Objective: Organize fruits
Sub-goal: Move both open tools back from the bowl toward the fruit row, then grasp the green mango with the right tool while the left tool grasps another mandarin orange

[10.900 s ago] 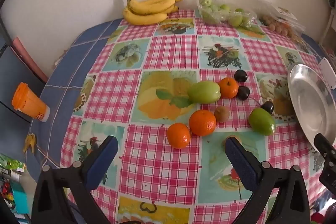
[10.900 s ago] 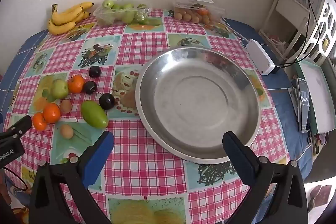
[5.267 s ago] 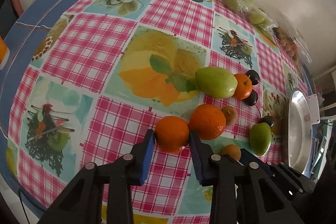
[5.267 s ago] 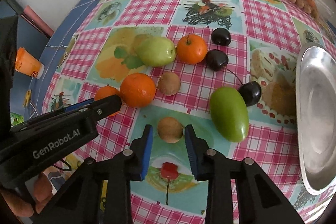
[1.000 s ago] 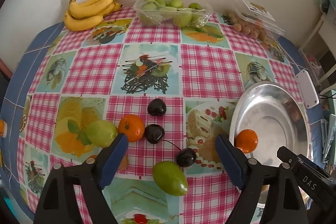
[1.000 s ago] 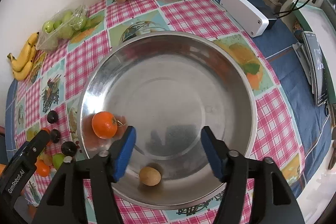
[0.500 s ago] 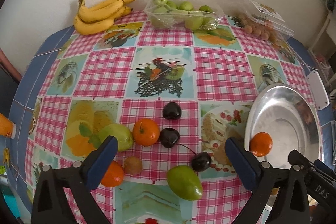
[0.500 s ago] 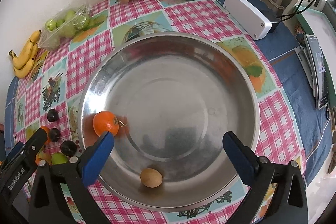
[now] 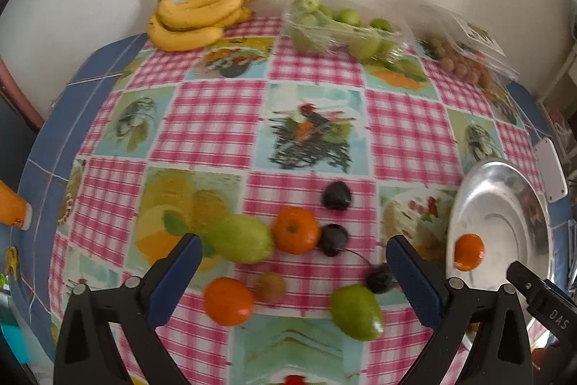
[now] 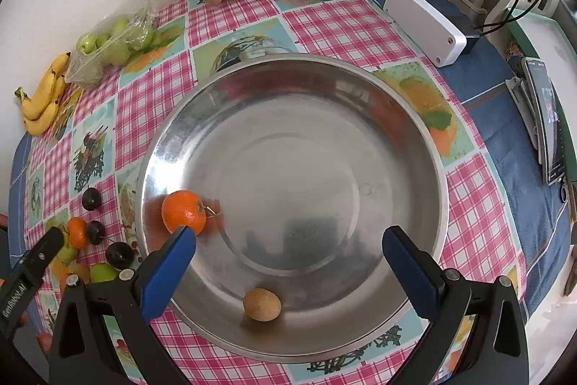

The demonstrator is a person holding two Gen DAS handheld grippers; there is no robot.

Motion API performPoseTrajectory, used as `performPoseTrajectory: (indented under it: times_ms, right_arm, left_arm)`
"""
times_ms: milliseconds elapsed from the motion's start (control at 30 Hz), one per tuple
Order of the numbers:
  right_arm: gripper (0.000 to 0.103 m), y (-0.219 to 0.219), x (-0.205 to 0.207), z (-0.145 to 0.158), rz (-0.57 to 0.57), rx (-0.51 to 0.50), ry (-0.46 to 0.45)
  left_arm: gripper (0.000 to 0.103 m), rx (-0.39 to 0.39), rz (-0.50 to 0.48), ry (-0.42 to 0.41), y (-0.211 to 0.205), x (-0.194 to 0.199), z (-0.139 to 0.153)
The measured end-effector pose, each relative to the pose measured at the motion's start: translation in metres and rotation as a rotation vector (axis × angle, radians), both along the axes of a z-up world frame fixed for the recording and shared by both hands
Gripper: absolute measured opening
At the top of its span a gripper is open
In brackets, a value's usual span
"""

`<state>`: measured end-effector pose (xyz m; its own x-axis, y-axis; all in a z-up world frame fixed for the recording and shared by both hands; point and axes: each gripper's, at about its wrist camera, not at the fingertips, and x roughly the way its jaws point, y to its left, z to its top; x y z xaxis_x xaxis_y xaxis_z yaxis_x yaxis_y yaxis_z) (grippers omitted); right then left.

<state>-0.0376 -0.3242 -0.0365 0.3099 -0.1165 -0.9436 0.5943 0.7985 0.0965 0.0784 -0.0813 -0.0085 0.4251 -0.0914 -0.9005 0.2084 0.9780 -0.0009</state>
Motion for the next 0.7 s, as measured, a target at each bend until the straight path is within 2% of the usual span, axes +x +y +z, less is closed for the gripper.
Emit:
performPoseTrajectory:
  times_ms: [333, 700]
  right_arm:
    - [0.103, 0.018, 0.010, 0.001, 0.052, -0.033, 0.016]
    - [0.103, 0.062, 0.028, 0.006, 0.144, -0.042, 0.003]
  left_arm:
    - [0.103, 0.029, 0.117, -0.024, 0.065, 0.013, 0.005]
    - [0.103, 0.002, 0.243, -0.002, 0.120, 0.013, 0.002]
